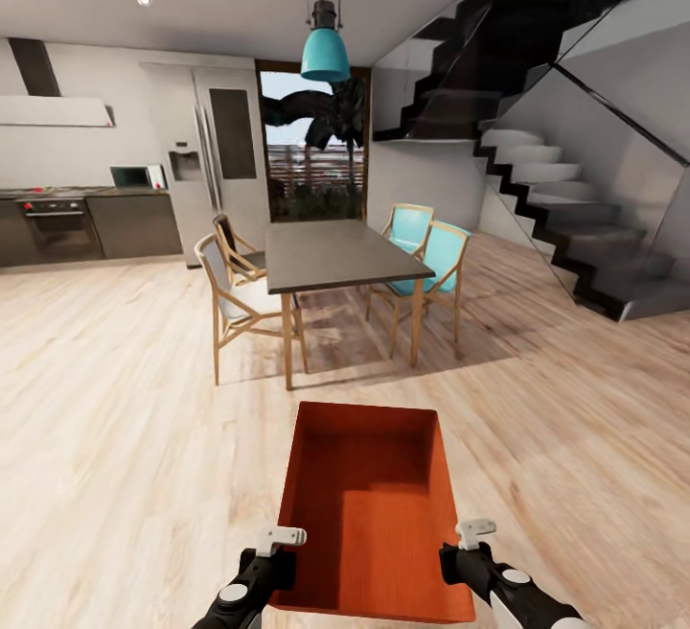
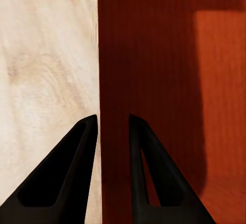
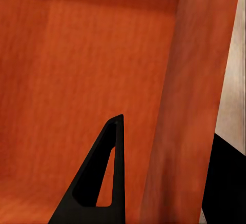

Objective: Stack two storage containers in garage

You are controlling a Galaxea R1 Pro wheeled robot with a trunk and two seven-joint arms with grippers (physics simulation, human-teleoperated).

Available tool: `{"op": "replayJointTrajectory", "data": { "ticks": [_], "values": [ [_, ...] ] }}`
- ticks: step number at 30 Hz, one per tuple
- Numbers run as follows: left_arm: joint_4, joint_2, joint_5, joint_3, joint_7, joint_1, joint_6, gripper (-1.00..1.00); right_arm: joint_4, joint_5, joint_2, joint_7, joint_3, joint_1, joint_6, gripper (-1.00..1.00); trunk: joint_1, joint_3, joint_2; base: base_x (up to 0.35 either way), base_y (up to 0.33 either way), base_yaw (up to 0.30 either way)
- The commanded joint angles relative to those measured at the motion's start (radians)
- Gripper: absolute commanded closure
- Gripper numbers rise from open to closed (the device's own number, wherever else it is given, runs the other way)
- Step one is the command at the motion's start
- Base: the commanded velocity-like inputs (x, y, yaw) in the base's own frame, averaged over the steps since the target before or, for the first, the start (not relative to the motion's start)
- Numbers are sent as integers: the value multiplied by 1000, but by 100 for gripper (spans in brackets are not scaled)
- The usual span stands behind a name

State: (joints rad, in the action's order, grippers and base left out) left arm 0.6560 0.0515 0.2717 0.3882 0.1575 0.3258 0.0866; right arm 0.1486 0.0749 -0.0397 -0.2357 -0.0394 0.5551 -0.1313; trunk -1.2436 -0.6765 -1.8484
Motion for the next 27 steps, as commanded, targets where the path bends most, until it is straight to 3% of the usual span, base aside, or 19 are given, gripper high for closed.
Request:
{"op": "replayJointTrajectory", "data": {
  "ticks": [1,27],
  "values": [
    [1,-1,6,-5,17,1,5,100,2,0,0,3,15,0,-22,100,0,0,0,0,0,-268],
    [1,-1,6,-5,17,1,5,100,1,0,0,3,15,0,-22,100,0,24,0,0,0,-268]
  ]
}}
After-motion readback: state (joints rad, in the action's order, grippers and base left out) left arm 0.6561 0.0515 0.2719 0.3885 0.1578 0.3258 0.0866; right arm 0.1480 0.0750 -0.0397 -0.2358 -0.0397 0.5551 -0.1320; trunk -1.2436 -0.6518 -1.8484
